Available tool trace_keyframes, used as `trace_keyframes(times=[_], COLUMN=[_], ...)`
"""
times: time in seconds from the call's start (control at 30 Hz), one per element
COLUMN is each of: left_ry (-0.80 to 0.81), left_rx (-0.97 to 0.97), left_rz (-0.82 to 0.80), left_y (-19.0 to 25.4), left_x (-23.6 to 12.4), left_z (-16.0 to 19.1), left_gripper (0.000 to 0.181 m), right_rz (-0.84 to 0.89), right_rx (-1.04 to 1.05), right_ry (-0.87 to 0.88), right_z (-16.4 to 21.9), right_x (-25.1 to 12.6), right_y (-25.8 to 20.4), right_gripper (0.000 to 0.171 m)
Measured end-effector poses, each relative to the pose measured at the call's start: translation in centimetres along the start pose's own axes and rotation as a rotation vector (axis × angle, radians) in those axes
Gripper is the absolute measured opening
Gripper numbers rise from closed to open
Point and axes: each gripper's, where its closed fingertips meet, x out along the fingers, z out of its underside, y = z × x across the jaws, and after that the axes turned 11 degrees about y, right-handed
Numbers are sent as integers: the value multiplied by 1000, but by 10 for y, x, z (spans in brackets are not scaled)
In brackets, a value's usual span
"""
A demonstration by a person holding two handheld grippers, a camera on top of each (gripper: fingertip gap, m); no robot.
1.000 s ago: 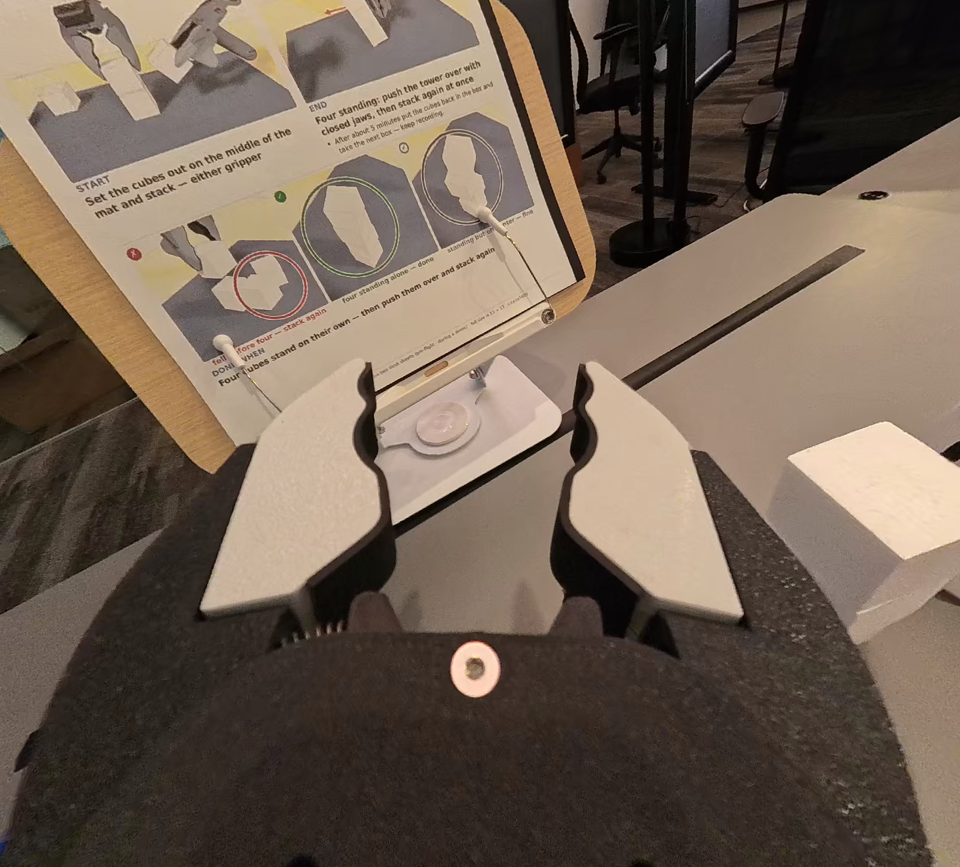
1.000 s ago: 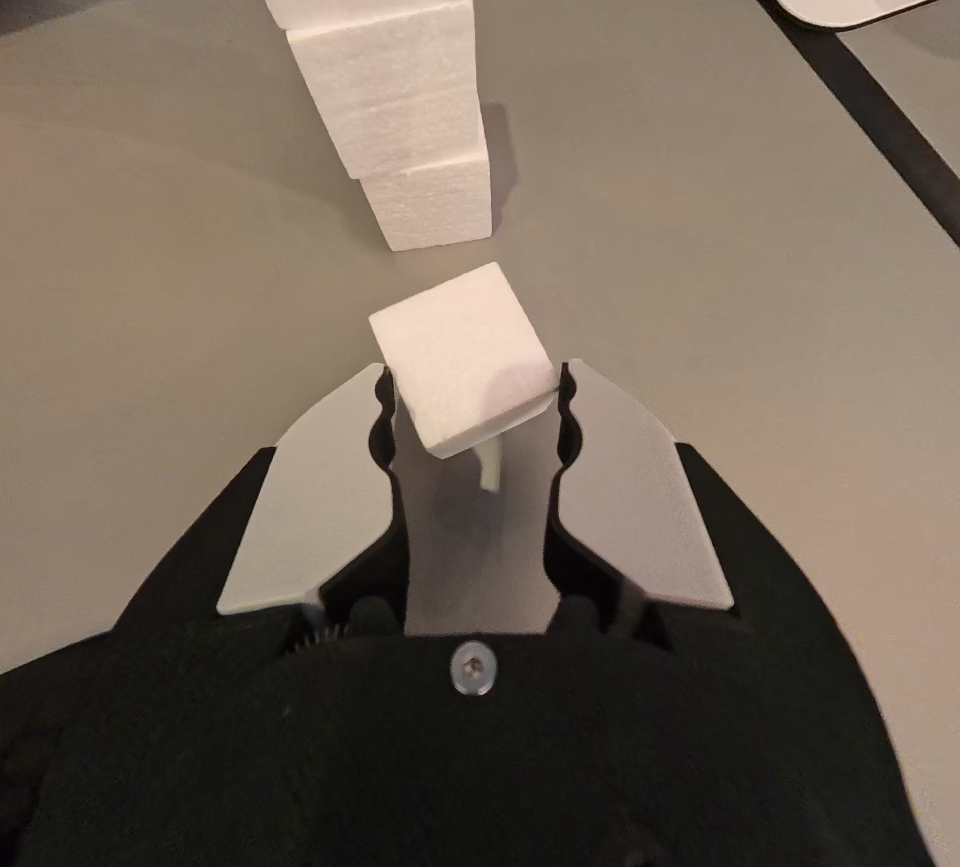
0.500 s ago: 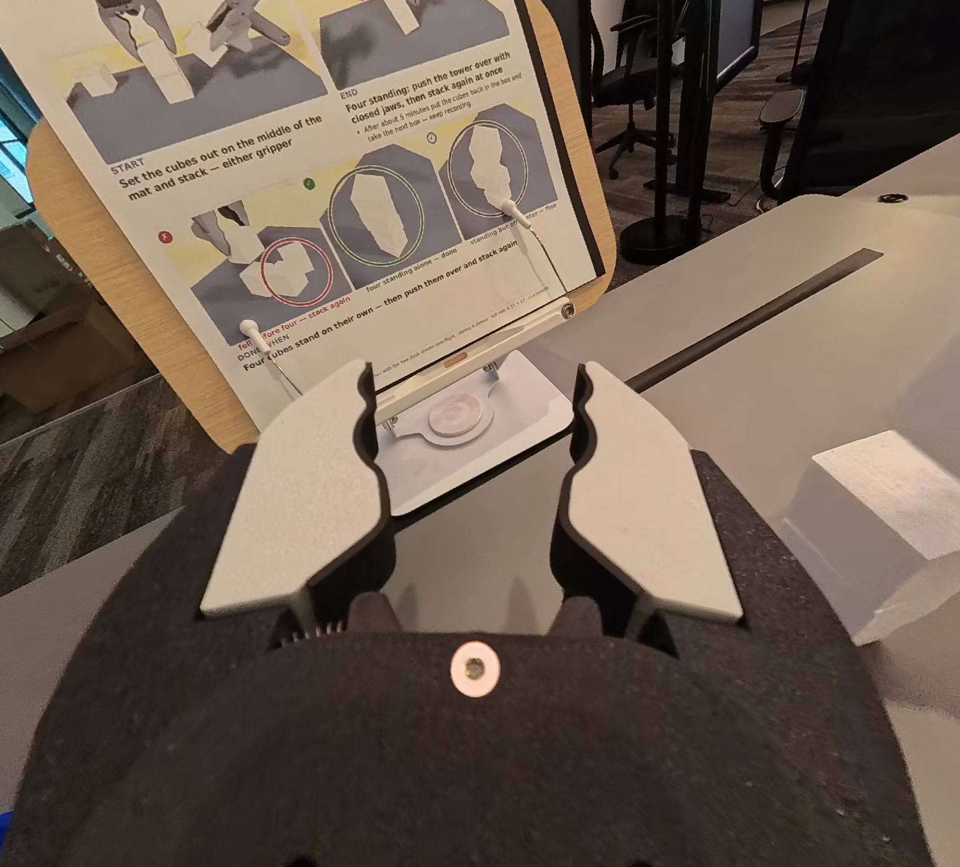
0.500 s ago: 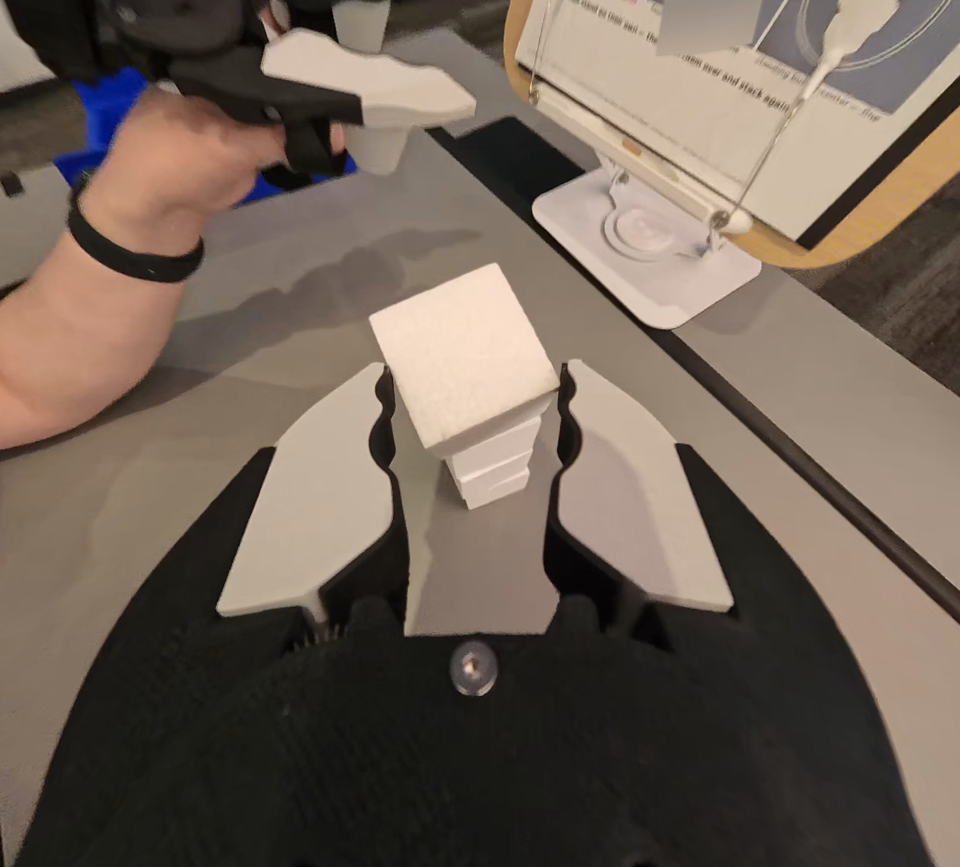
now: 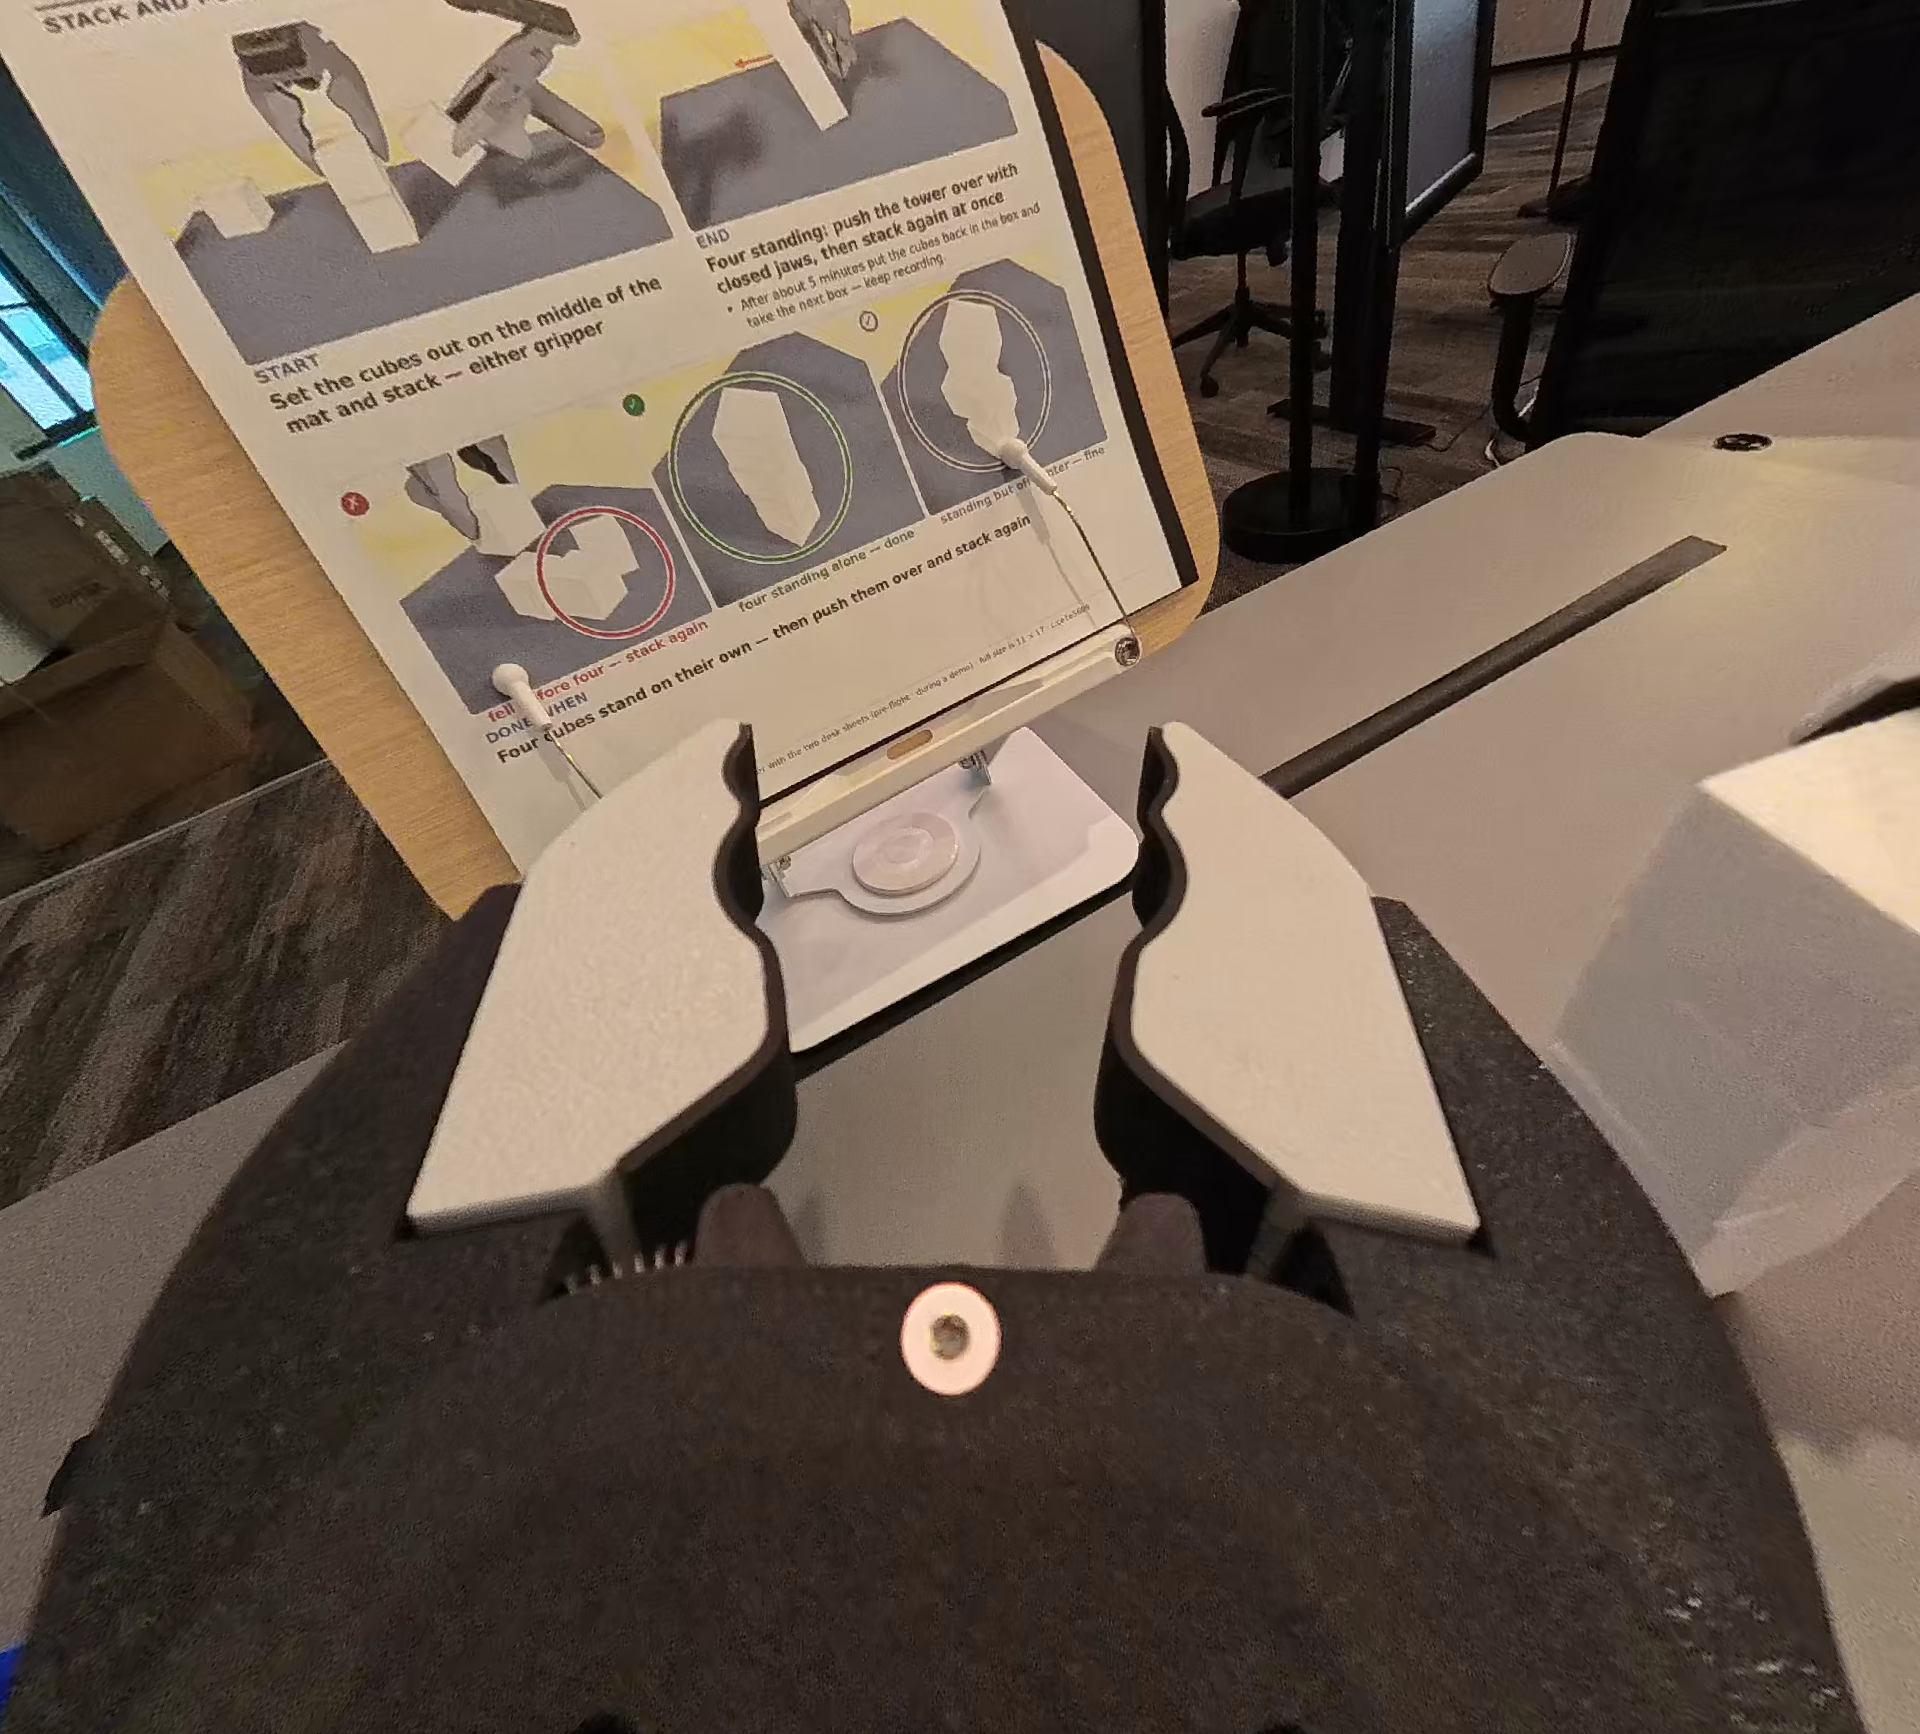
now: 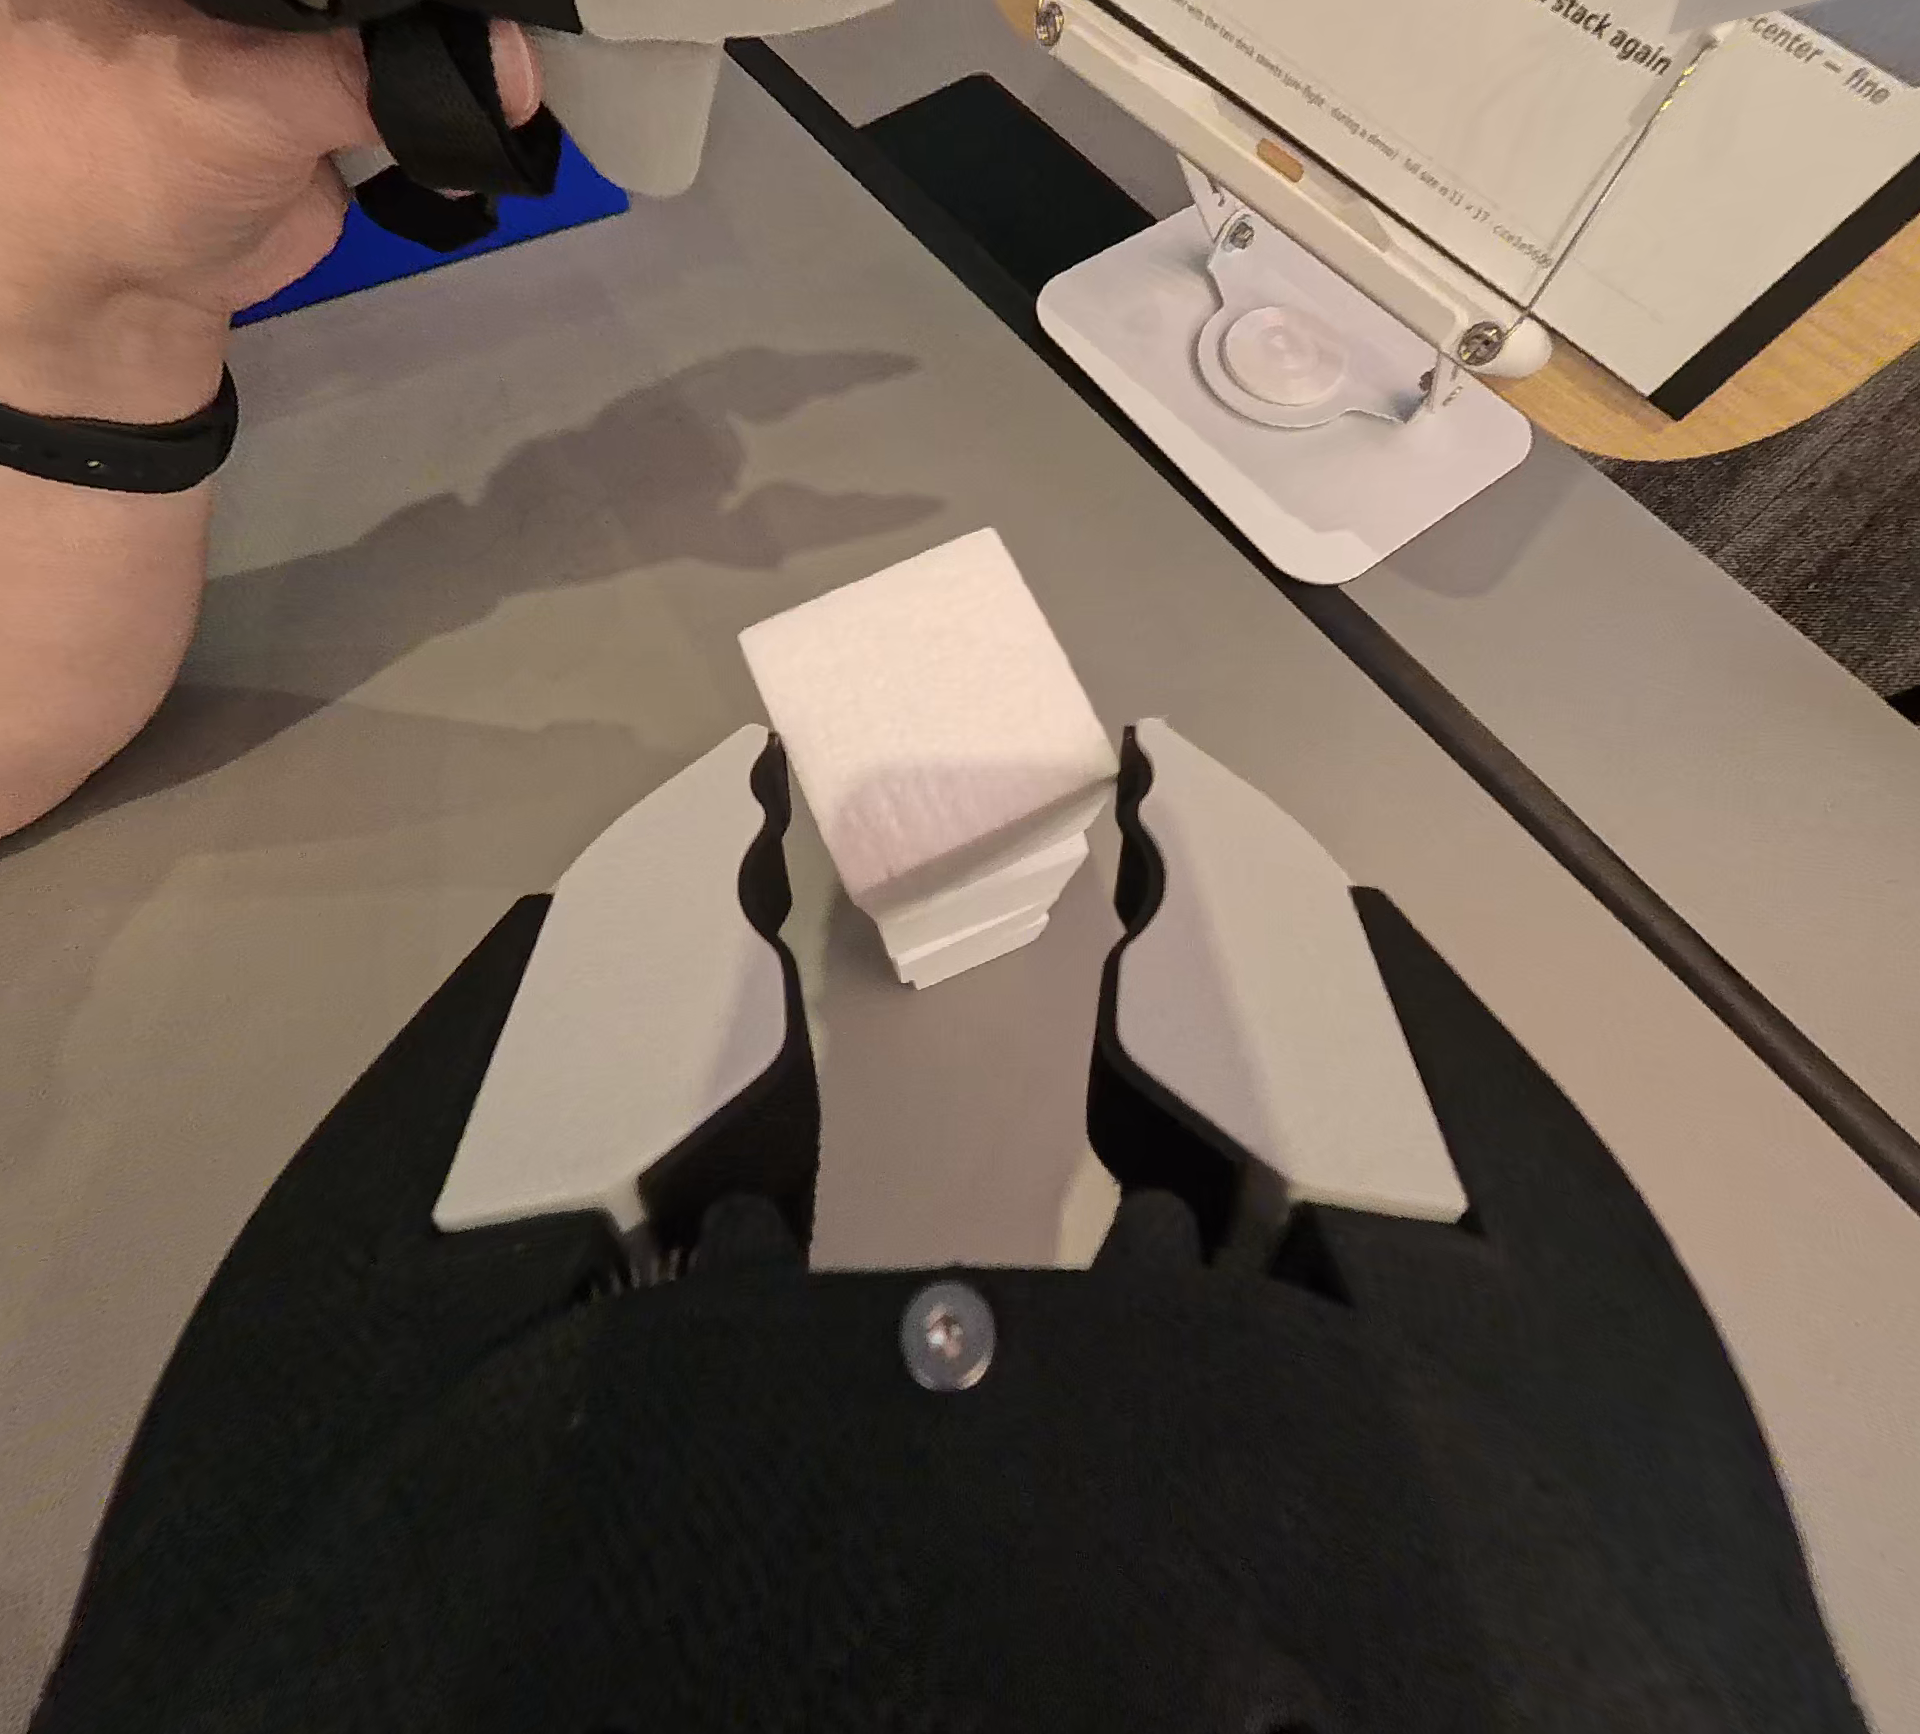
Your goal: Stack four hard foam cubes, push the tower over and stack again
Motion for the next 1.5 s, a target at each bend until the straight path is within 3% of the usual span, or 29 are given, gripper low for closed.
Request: trace_keyframes(times=[0.13, 0.2, 0.4, 0.47, 0.53, 0.63, 0.73, 0.9, 1.07, 1.23, 1.5], left_ry=[-15, -16, -37, -48, -57, -66, -78, -80, -75, -88, -99], left_rx=[1, -1, 5, 7, 16, 35, 40, 52, 28, 6, -2], left_rz=[3, 5, 5, -19, -46, -117, -179, -271, -295, -288, -311], left_y=[0, 0, -4, -8, -14, -30, -44, -65, -75, -79, -92], left_x=[0, 0, 0, 1, 1, 1, -1, -6, -9, -10, -17], left_z=[3, 3, 7, 10, 14, 19, 25, 28, 29, 32, 34], left_gripper=[72, 72, 72, 74, 74, 74, 76, 78, 77, 77, 77], right_rz=[13, 4, -56, -114, -167, -66, -3, 40, 53, 92, 72], right_rx=[-14, -30, -216, -238, -220, -156, -7, 111, 138, 26, -211], right_ry=[1, 44, 279, 233, -5, -289, -434, -553, -575, -555, -339], right_z=[0, -7, -37, -10, 48, 117, 162, 198, 181, 142, 66], right_x=[1, -2, -49, -59, -58, -48, -37, -26, -10, 13, 42], right_y=[2, 0, 12, 19, 31, 72, 98, 110, 95, 68, 7], right_gripper=[63, 78, 74, 49, 1, 1, 1, 1, 1, 1, 1])
